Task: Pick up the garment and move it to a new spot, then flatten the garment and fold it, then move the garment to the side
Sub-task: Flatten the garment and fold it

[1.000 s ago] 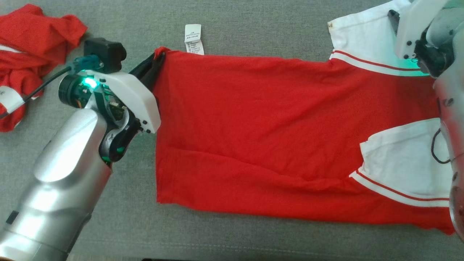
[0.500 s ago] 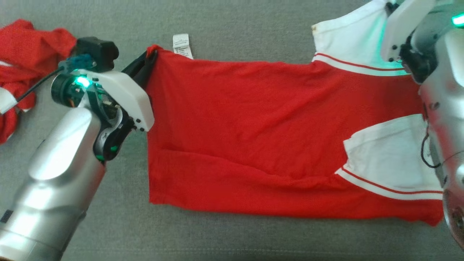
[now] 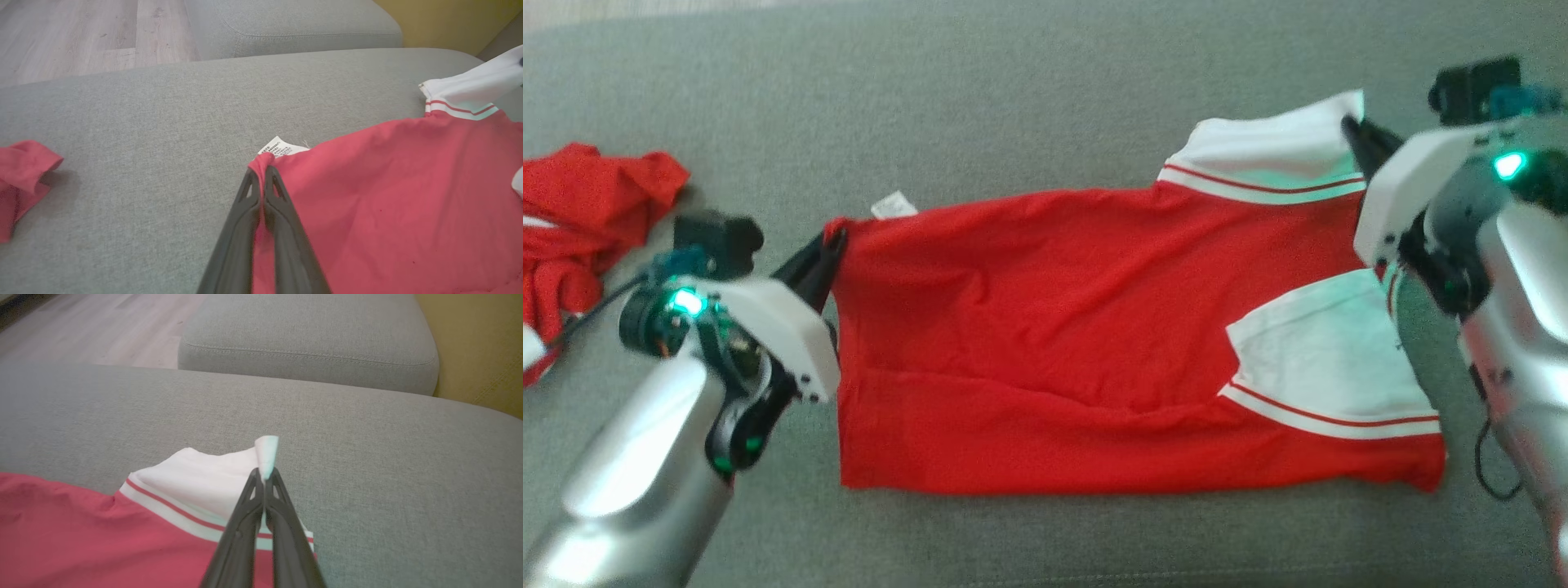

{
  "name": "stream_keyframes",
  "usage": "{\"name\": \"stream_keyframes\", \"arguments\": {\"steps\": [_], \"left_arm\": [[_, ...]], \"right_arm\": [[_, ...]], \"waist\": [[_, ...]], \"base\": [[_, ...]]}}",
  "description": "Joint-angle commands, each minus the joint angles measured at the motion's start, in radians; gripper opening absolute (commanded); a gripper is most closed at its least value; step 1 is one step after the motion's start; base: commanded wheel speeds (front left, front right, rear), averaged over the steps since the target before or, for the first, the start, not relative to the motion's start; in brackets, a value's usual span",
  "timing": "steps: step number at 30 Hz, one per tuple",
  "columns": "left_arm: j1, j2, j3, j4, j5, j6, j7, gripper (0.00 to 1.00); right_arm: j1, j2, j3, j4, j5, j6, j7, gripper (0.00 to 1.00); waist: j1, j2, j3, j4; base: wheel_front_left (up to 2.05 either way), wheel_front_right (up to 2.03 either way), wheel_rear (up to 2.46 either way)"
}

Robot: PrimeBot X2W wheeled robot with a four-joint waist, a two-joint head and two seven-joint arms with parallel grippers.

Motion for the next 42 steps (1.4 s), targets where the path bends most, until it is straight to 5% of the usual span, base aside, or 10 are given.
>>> {"name": "stream_keyframes", "arguments": {"steps": [1, 8, 17, 32, 34, 36, 42], "left_arm": [[-0.007, 0.05, 0.056, -0.044, -0.008, 0.01, -0.01, 0.0], [0.152, 0.093, 0.098, -0.173, -0.048, 0.079, -0.044, 0.0], [0.305, 0.097, 0.119, -0.285, -0.076, 0.144, -0.09, 0.0], [0.44, 0.085, 0.093, -0.324, -0.083, 0.185, -0.12, 0.0], [0.448, 0.078, 0.085, -0.307, -0.078, 0.191, -0.125, 0.34], [0.459, 0.075, 0.078, -0.292, -0.069, 0.198, -0.133, 1.0], [0.516, 0.055, 0.087, -0.285, -0.073, 0.227, -0.184, 1.0]], "right_arm": [[0.012, -0.014, 0.01, -0.06, 0.016, 0.007, -0.007, 0.0], [0.223, -0.052, -0.047, -0.259, 0.066, 0.007, -0.01, 0.0], [0.431, -0.019, -0.167, -0.431, 0.017, 0.007, 0.034, 0.0], [0.636, 0.063, -0.301, -0.579, -0.081, 0.007, 0.092, 0.02], [0.651, 0.073, -0.306, -0.574, -0.09, 0.007, 0.092, 0.45], [0.667, 0.08, -0.311, -0.568, -0.094, 0.007, 0.092, 0.95], [0.742, 0.089, -0.347, -0.588, -0.125, 0.007, 0.099, 1.0]], "waist": [[0.0002, 0.0, -0.028, -0.019], [0.0002, 0.0, -0.074, -0.037], [0.0002, 0.0, -0.101, -0.041], [0.0002, 0.0, -0.132, -0.039], [0.0002, 0.0, -0.141, -0.041], [0.0002, 0.0, -0.151, -0.042], [0.0002, 0.0, -0.195, -0.04]], "base": [[0.0, 0.0, 0.0], [0.0, 0.0, 0.0], [0.0, 0.0, 0.0], [0.0, 0.0, 0.0], [0.0, 0.0, 0.0], [0.0, 0.0, 0.0], [0.0, 0.0, 0.0]]}}
